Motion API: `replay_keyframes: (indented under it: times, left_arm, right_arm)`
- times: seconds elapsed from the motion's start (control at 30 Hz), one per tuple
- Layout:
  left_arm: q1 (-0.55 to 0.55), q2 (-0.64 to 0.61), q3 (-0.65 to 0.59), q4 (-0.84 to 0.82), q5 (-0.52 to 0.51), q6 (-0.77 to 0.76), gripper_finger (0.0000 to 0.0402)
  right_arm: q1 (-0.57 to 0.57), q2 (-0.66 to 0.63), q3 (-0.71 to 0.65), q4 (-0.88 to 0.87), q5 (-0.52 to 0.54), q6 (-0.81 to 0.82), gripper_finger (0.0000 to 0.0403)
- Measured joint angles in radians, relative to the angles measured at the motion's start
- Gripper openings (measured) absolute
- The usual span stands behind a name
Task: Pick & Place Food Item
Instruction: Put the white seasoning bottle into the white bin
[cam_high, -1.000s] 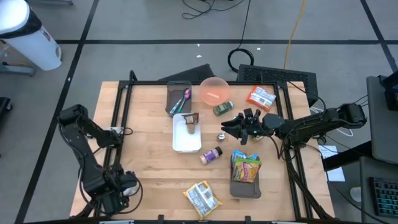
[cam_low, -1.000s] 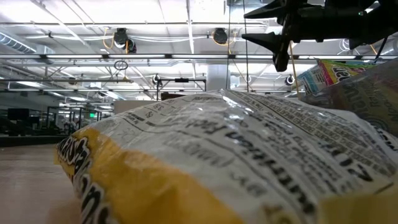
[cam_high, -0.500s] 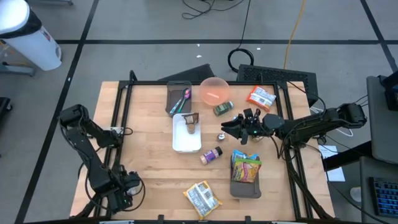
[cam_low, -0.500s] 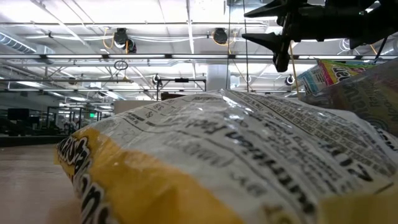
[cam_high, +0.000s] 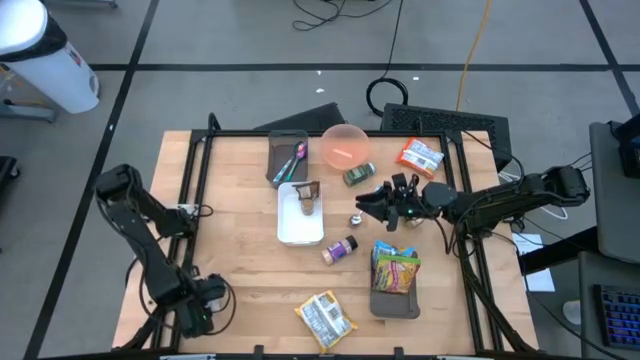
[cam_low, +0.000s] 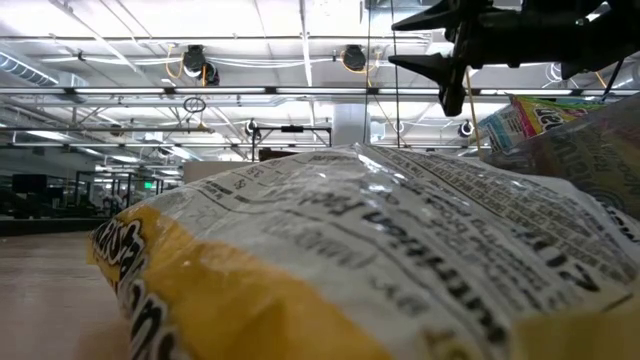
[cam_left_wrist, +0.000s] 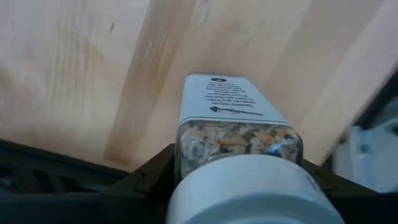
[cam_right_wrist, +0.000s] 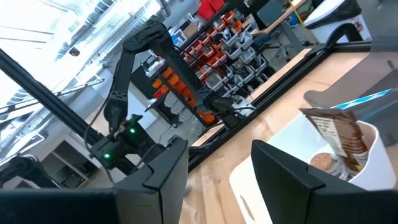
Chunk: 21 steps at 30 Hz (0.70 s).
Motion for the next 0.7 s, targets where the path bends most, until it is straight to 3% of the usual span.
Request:
replay_keyframes:
  times: [0.2,0.7]
  left_arm:
    - [0.085,-0.107,0.0,0.003,-0.026,0.017,0.0207]
    - [0.416,-0.482,0.001,-0.146,0.084,0.116,0.0207]
  right_arm:
    - [-0.006,0.0,0.0,0.0,0.0,-0.02,0.0169]
    - [-0.003,0.0,0.0,0.0,-0.004,-0.037,0.0169]
